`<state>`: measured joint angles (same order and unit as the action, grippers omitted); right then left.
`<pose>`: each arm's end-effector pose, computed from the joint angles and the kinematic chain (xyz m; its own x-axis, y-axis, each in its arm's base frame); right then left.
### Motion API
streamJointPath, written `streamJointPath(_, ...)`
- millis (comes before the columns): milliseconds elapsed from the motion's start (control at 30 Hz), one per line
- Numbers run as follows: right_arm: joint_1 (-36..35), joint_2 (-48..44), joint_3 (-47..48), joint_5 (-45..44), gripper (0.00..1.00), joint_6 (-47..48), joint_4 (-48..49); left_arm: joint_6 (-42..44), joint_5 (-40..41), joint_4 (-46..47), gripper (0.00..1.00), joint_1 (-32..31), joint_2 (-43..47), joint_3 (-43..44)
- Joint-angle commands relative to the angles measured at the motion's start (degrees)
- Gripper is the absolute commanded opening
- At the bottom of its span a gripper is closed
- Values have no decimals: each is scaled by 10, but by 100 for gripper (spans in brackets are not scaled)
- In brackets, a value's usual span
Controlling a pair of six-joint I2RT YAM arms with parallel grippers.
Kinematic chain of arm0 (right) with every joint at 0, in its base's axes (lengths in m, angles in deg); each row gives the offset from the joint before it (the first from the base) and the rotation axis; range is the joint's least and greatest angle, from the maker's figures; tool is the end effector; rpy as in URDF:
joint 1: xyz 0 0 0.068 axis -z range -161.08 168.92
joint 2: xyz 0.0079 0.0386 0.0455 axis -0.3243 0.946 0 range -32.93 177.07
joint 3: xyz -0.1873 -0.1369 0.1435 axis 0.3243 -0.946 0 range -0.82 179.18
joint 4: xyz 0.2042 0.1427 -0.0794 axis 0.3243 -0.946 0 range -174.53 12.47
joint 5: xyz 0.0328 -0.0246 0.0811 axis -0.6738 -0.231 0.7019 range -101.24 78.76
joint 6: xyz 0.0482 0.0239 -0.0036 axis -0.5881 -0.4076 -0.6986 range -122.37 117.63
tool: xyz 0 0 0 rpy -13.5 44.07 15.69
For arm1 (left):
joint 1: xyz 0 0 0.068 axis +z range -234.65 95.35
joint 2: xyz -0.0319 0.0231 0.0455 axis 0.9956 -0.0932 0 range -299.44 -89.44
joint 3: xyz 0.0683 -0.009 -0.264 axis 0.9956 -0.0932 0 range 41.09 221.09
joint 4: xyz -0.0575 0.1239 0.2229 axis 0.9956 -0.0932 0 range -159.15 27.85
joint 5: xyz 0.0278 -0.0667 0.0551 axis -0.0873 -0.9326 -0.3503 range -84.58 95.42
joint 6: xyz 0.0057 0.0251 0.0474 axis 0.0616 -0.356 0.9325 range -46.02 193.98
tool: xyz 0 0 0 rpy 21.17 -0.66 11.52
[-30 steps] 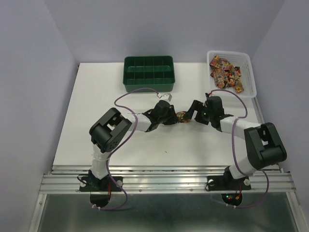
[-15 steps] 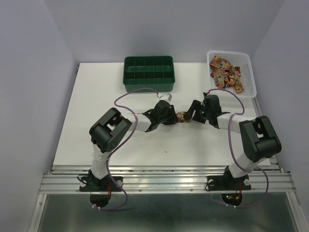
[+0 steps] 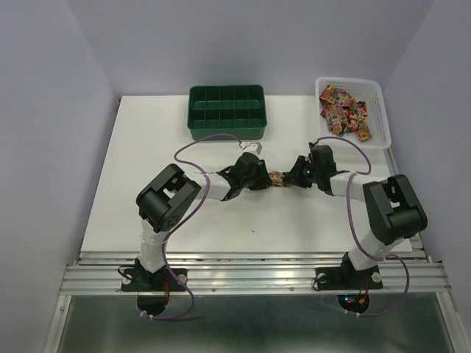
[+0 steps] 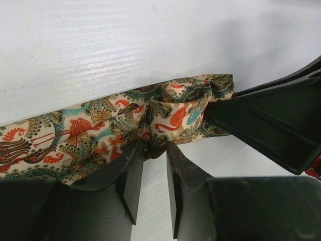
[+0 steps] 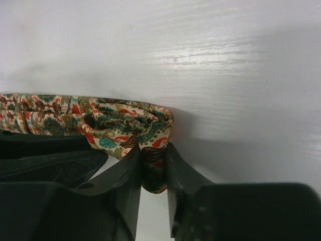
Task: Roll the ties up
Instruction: Roll the tie
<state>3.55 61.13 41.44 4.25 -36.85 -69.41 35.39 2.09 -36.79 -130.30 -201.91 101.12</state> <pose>0.3018 0.0929 0.1466 -0.7989 0.3462 -0.4918 0.0129 0.8274 0.5615 0.2889 -0.2984 0.1499 -0.7166 -0.1579 -0.6794 0.3877 0.7195 -0.5762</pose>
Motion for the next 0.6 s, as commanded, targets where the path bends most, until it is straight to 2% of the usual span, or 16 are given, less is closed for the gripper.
streamJointPath(0, -4, -16, -9, 5, 24, 8, -6, 9, 4, -11, 36, -3, 23, 8)
streamJointPath(167, -4, -28, 20, -11, 1, 39, -59, 17, 10, -13, 37, -2, 72, -10)
streamJointPath(367, -4, -34, 41, -16, 1, 73, -112, 25, 10, -18, 38, 10, 120, -38)
streamJointPath(567, -7, -41, 70, -28, 1, 94, -155, 34, -28, -14, 38, 17, 113, -31)
